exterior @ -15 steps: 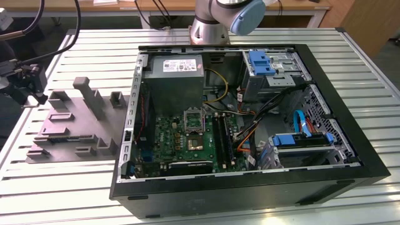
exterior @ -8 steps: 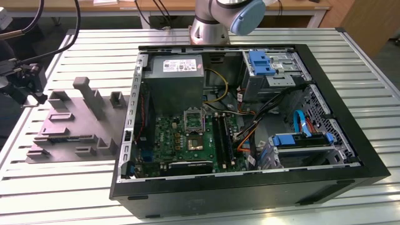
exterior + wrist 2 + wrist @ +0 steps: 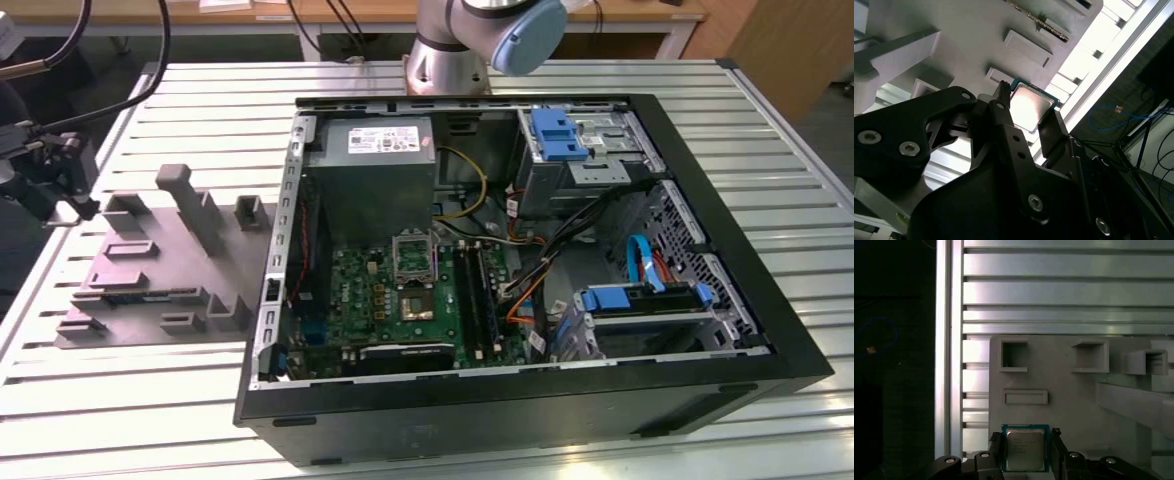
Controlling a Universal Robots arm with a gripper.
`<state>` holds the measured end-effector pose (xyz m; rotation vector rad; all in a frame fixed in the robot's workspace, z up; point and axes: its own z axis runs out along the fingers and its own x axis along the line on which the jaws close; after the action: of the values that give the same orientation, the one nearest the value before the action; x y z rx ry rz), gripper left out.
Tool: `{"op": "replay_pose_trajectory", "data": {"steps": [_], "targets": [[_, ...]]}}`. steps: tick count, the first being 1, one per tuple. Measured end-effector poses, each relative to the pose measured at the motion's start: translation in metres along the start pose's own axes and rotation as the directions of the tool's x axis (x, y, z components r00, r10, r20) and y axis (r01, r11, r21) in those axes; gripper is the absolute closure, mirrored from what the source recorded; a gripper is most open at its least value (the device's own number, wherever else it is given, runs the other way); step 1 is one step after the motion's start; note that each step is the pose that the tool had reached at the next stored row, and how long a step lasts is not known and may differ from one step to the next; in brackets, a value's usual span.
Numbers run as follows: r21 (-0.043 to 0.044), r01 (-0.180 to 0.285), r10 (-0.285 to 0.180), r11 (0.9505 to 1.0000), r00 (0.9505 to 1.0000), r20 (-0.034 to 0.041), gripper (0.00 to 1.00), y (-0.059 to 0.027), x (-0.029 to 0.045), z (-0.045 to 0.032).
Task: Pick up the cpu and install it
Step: 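Pick up the cpu and move it towards the insertion slot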
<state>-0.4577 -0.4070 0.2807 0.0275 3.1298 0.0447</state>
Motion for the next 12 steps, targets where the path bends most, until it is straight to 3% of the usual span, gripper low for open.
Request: {"op": "replay_pose_trajectory", "data": {"steps": [12], "targets": [[-0.0001,0.000,0.000,1.0000,1.0000,0.0001,0.53,0.0003,-0.0001,-0.0094]]}}
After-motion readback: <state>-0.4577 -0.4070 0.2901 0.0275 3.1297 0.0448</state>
